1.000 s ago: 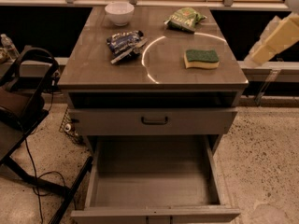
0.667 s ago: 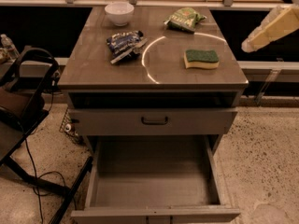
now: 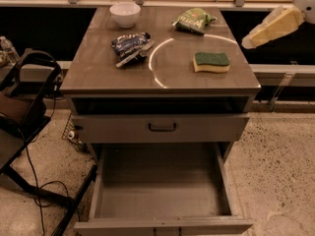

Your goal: Place sponge into middle drawer

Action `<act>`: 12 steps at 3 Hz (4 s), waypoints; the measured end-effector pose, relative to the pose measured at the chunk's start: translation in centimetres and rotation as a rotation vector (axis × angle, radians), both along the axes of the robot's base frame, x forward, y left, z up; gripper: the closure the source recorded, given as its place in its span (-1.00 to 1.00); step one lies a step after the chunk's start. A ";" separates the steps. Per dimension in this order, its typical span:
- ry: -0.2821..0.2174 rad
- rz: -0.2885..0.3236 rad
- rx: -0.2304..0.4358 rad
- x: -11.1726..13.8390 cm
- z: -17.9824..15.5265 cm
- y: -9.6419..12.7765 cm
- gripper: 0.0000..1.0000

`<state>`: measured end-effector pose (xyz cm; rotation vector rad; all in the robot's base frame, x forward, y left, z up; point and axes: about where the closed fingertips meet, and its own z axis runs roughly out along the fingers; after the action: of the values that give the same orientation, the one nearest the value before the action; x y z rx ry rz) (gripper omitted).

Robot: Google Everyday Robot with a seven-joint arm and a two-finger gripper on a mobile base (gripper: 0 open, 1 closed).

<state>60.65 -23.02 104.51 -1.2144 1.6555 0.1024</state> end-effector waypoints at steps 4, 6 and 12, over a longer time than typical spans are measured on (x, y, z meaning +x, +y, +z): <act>0.217 -0.034 0.146 11.6 -15.6 0.7 -1.00; 0.247 0.025 0.210 12.9 -21.8 2.9 -0.50; 0.249 0.028 0.210 12.9 -21.4 3.1 1.00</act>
Offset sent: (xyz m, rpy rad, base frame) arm 0.1090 0.0075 -0.1040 0.0598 0.2138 -0.1053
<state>73.54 -19.93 83.15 -1.0978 1.7909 0.4498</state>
